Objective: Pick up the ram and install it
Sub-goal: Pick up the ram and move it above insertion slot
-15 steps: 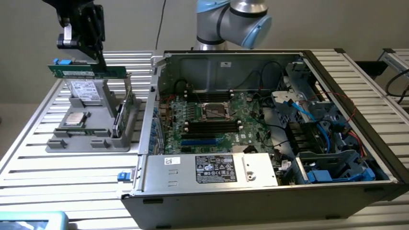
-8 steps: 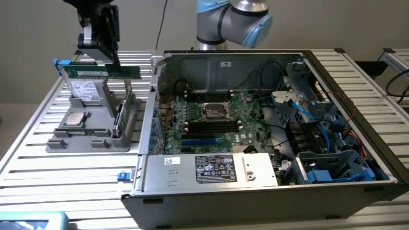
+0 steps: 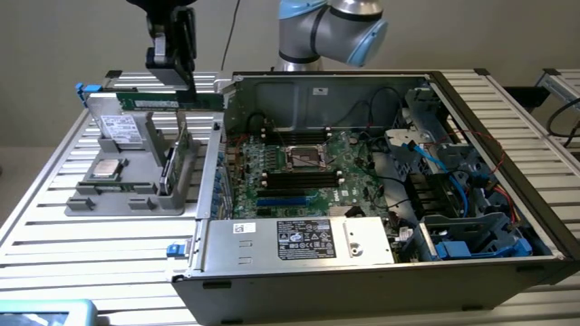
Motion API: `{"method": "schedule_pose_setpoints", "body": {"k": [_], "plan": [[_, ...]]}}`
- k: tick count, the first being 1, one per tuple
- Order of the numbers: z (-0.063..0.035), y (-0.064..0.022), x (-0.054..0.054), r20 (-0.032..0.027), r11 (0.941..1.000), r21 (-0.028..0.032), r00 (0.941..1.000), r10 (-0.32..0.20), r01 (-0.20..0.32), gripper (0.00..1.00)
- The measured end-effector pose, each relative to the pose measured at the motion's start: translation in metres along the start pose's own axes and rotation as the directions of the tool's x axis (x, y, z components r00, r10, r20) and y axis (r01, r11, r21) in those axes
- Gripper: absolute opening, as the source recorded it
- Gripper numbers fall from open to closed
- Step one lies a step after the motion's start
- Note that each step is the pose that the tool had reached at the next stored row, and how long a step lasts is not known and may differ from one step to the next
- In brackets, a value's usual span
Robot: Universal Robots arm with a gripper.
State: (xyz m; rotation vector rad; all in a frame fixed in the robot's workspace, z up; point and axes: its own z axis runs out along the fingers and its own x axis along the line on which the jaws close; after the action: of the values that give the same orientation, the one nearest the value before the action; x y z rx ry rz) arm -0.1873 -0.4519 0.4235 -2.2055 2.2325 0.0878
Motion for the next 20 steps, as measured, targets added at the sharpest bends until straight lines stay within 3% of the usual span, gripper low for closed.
{"method": "schedule_pose_setpoints", "body": {"k": [20], "plan": [[-0.0012, -0.0851, -0.001, -0.0019, 1.0, 0.0004, 1.0, -0.005, 0.005, 0.13]]}}
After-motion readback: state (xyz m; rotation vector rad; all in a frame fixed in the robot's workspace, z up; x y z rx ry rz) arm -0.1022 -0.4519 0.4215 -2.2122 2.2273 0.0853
